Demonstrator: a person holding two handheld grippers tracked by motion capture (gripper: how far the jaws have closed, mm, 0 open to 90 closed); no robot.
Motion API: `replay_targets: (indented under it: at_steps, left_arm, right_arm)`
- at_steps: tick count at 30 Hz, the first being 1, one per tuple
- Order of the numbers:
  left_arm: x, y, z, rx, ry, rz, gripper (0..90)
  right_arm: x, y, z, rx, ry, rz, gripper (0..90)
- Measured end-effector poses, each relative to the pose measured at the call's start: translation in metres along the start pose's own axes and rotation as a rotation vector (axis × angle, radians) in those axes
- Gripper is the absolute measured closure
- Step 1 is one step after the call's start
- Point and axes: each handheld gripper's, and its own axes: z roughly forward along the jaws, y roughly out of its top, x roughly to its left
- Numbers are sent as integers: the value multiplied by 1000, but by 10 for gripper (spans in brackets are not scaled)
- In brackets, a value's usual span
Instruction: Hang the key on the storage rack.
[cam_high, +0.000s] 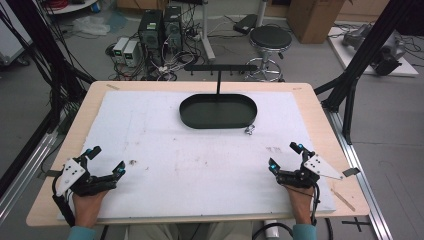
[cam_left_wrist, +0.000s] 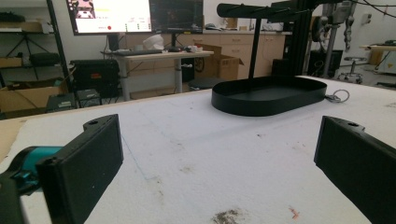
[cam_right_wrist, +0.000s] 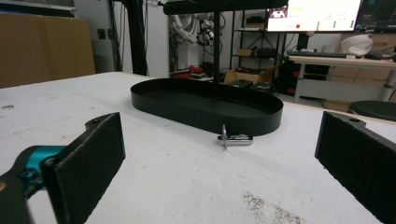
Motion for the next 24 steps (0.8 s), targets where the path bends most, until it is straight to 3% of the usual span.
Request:
replay_targets:
  at_steps: [24]
  left_arm:
    - [0,0,0,-2,0,-2,17]
  right_arm:
    - [-1,1,1,12,5,3,8]
